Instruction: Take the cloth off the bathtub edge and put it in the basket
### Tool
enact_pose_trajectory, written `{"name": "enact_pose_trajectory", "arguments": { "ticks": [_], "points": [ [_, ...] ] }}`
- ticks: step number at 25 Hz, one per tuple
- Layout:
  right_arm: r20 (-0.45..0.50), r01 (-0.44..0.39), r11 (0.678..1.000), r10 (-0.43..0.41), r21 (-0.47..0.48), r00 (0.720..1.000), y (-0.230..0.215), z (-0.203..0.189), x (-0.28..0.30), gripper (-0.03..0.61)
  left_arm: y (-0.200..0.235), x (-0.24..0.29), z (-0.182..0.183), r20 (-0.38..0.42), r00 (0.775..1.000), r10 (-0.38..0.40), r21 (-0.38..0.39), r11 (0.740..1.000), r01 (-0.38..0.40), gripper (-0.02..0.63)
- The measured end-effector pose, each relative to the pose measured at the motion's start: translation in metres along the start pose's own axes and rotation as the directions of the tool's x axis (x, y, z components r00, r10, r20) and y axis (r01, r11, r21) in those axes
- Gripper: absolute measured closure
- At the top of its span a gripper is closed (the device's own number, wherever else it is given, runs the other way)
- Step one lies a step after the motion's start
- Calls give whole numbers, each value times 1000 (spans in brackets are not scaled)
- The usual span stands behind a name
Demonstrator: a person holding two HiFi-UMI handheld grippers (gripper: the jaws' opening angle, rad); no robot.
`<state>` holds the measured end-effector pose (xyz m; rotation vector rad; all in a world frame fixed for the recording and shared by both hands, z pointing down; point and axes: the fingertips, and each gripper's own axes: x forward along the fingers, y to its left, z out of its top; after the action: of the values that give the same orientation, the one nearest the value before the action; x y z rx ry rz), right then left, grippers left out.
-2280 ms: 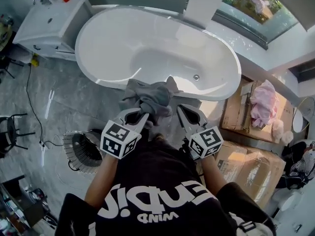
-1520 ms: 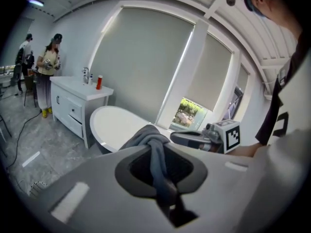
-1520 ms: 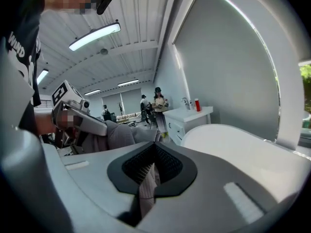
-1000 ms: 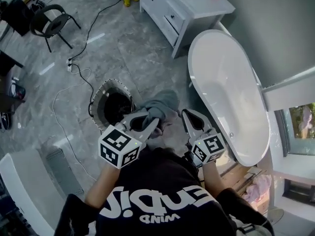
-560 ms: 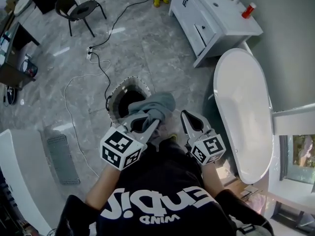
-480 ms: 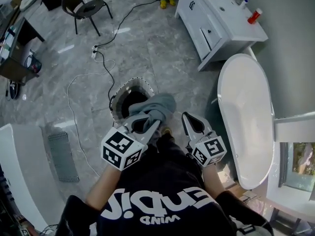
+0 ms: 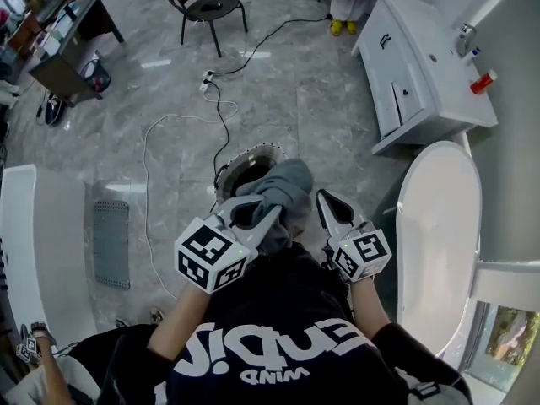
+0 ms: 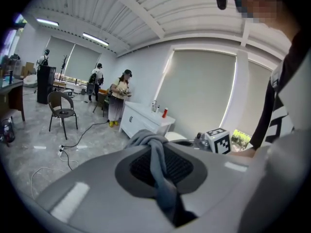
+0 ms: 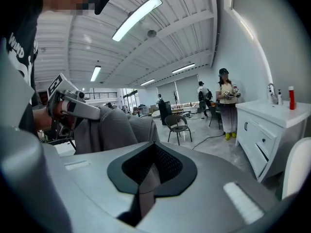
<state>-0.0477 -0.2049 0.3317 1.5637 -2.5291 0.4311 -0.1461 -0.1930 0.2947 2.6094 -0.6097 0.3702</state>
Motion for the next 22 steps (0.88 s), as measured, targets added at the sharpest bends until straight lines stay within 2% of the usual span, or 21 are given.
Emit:
{"name": "enact_pose_trajectory", "arguments": {
  "ticks": [5,9,12,17,22],
  "points": [
    [-18,-53,998,53,-18,998,-1,4,20,569,10,-9,38,86,996,21,-25,1000,-19,589],
    [-16,-80,996,80,-30,997,-11,13,36,569,21,-19,83,166,985,45,10,999,-47,589],
    [-17,-93,995,92,-39,996,-15,18,46,569,30,-26,103,208,976,67,24,997,-73,589],
    [-16,-123,991,122,-55,992,-17,25,63,569,50,-32,113,229,965,124,12,991,-131,589],
    [-33,-149,987,147,-64,989,-17,23,71,569,67,-32,100,209,960,186,12,981,-193,589]
  ]
}}
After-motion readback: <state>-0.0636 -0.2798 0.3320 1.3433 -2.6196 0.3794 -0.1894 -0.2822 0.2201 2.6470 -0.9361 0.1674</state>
